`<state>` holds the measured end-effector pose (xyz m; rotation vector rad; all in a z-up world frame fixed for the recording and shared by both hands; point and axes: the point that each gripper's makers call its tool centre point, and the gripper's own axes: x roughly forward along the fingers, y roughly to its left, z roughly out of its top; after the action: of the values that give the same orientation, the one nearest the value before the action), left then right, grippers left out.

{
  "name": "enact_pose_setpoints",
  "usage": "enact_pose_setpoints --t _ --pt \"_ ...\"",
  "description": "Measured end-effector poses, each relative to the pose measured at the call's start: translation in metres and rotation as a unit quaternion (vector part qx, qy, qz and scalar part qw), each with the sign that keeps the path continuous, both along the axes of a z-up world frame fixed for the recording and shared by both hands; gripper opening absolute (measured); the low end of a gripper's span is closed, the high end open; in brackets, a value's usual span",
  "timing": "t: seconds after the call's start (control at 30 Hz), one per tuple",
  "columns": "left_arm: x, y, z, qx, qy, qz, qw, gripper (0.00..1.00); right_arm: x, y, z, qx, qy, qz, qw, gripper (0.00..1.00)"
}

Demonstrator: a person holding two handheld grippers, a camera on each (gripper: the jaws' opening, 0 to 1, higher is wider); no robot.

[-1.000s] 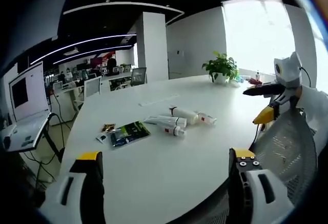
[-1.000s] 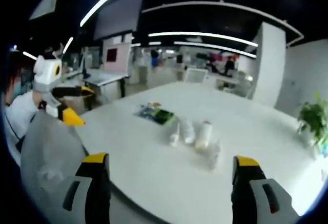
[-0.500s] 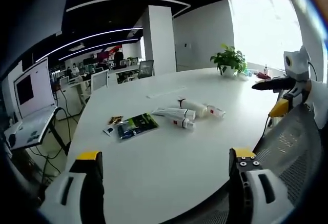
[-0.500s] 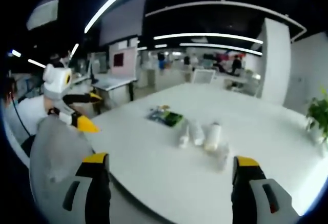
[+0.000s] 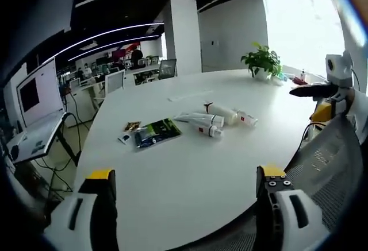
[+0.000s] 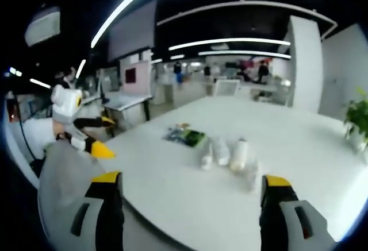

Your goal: Arrange the skincare products in the storage area until every visible bottle or jar stands upright without overlapping.

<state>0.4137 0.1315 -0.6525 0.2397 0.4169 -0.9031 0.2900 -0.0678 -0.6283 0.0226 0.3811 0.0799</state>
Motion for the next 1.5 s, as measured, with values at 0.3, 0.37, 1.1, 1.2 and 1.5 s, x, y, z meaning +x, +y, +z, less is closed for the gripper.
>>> enact_pose_setpoints --t 0.3,0.37,1.1,1.2,1.5 --pt "-0.008 -0.007 0.008 -0.028 0.003 -0.024 0.9993 0.98 0.001 -0.016 0.001 0.024 -0.003 -0.045 0.9987 0.99" --pt "-0.007 -0.005 0.012 -0.035 -0.003 -0.021 0.9992 0.98 0.001 -0.021 0.000 0.030 -0.001 -0.062 0.9977 0.99" --pt "-0.011 -0.009 0.015 -0.062 0.009 -0.036 0.9974 0.97 0.000 -0.017 -0.003 0.012 0.009 -0.056 0.9983 0.99" --pt "-0.010 -0.009 0.013 -0.053 0.005 -0.033 0.9981 0.96 0.000 -0.016 -0.001 0.013 0.004 -0.051 0.9986 0.99" --pt "-0.008 -0.007 0.012 -0.045 -0.003 -0.029 0.9986 0.96 0.000 -0.010 0.000 0.048 0.008 -0.030 0.9984 0.99"
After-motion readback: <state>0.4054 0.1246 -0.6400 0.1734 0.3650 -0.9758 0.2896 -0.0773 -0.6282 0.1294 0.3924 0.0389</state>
